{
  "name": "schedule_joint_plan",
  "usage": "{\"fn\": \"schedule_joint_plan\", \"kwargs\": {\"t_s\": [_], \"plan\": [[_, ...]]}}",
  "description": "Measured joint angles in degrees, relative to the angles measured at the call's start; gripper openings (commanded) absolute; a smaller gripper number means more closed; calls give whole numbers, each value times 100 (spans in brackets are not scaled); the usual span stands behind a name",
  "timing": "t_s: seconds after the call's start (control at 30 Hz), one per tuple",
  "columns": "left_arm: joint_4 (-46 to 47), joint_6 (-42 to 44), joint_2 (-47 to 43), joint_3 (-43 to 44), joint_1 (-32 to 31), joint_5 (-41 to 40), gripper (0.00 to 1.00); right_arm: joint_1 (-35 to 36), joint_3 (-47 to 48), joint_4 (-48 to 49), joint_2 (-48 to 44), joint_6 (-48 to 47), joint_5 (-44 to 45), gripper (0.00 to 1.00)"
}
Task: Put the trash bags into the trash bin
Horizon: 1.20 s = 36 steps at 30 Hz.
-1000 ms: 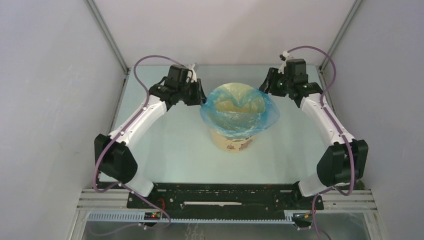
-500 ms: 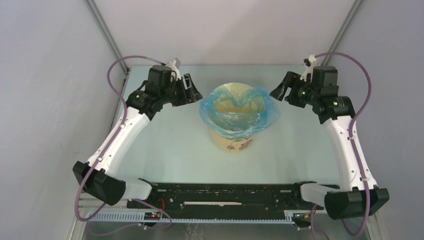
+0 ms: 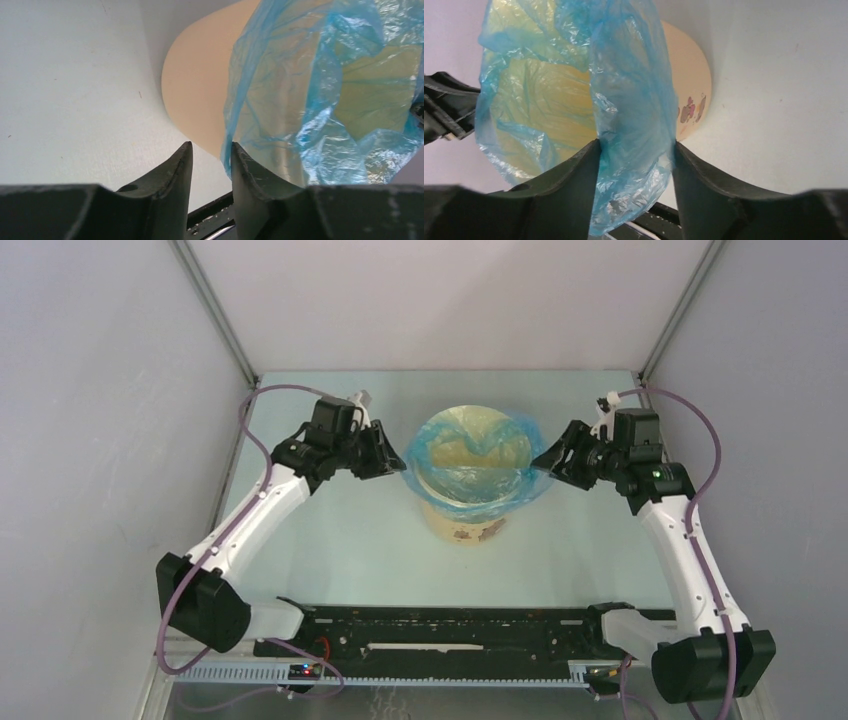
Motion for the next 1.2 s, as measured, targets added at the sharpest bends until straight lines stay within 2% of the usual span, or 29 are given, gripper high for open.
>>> {"fn": "schedule_joint_plan", "kwargs": {"t_s": [0.07, 0.13, 0.33, 0.47, 0.63, 0.7, 0.77, 0.87, 1.07, 1.2], "plan": [[83, -31, 0, -109, 0, 22, 27, 0, -153, 201, -120, 125, -66, 45], [144, -39, 0, -208, 2, 59, 22, -2, -258, 387, -199, 212, -133, 44], [365, -136, 0, -361, 2, 232, 14, -4, -363, 520, -289, 282, -186, 64], [487, -155, 2, -363, 2, 339, 9, -4, -358, 221, -372, 243, -96, 66], [597, -190, 35, -365, 2, 448, 2, -4, -348, -129, -516, 136, 61, 61], [636, -190, 72, -365, 2, 481, 0, -4, -348, -227, -527, 72, 120, 66], [669, -190, 116, -365, 2, 505, 0, -4, -348, -284, -538, 22, 146, 76], [697, -192, 190, -365, 2, 529, 0, -7, -348, -328, -640, -37, 155, 81], [728, -197, 264, -365, 2, 608, 0, -59, -334, -365, -964, -90, 162, 80], [743, -201, 341, -365, 2, 619, 0, -153, -295, -367, -999, -170, 227, 68]]}}
